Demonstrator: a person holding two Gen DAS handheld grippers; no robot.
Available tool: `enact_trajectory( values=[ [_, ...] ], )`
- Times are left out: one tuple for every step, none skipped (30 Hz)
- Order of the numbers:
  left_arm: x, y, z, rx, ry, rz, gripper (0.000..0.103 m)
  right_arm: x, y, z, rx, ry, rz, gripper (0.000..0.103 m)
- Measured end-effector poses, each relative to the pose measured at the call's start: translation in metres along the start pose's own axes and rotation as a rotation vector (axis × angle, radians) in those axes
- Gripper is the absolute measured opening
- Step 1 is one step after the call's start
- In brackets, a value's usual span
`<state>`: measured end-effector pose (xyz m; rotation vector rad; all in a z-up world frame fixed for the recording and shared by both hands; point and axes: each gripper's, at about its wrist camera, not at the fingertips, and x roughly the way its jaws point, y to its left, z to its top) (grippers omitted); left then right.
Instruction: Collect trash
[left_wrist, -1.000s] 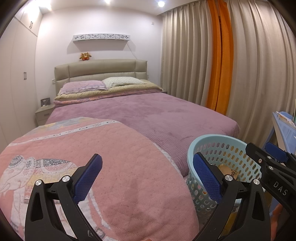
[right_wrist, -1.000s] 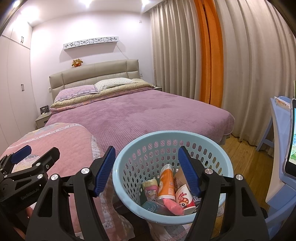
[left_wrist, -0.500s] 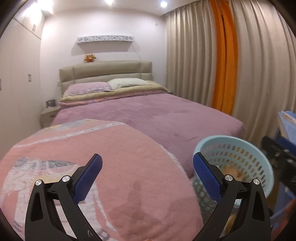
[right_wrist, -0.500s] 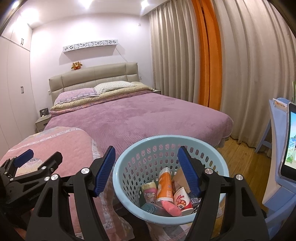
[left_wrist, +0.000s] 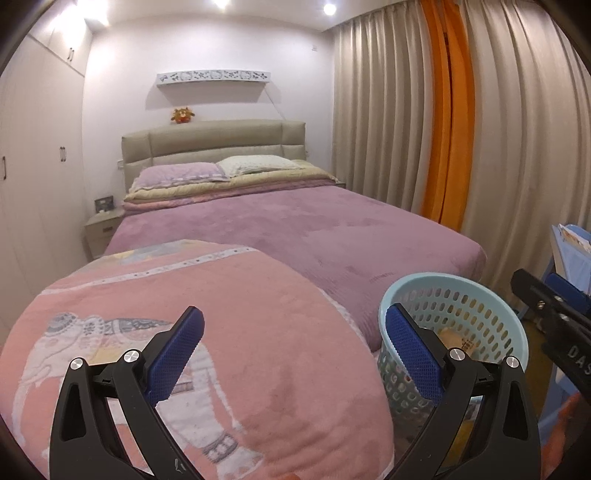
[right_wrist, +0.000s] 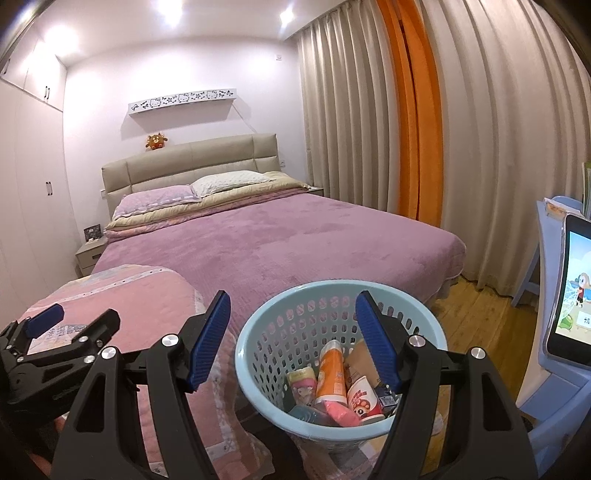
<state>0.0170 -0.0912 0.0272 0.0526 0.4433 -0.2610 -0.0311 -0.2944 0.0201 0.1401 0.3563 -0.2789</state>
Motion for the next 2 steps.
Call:
enact_trajectory(
  values=[
    [-0.0025,0.0014,0.0000,0.000,-0.002,0.006,0.096,-0.0008,0.0017,0.0006,-0.004,0.002,0.006,0.067],
    [-0.0056,0.0034,-0.0004,0.001,-0.004,0.015,0.096,-0.0018,0.0036,0.0008,-0.006,0.003,0.010,0.067]
  ],
)
